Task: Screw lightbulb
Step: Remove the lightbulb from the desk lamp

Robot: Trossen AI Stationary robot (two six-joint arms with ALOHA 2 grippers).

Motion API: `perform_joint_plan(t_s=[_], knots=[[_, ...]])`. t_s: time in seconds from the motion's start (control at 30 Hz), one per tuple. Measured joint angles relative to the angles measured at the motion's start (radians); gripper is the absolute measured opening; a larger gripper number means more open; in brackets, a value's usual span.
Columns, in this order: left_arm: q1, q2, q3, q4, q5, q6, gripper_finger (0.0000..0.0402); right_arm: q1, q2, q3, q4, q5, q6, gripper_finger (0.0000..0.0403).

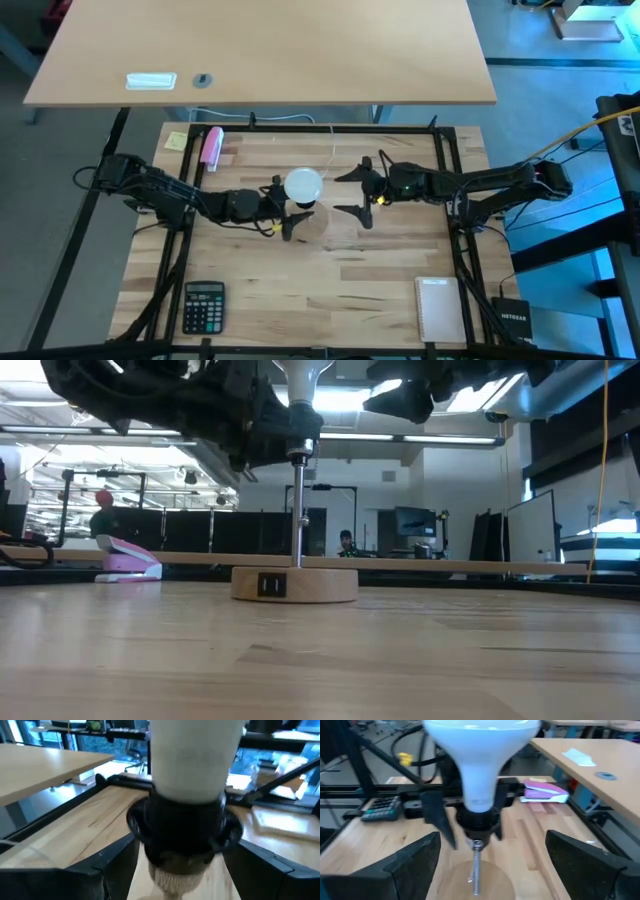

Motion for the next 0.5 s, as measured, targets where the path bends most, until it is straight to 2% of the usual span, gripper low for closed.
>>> perform_joint_plan(t_s=[0.17,0.27,0.4,0.5], knots=[[-0.007,-0.001,0.001,-0.026,-0.001,0.020,0.0258,0.000,0.000,0.000,0.037,0.041,0.000,0.0360],[-0.006,-0.001,0.001,-0.027,-0.002,0.012,0.0222,0.000,0.002,0.000,0.081,0.041,0.009,0.0360],[-0.006,-0.001,0.000,-0.030,-0.005,0.012,0.0147,0.000,0.053,0.001,0.157,0.012,0.033,0.0360],[-0.006,-0.001,0.000,-0.036,-0.005,0.012,0.0139,0.000,0.135,0.001,0.255,0.012,0.034,0.0360]])
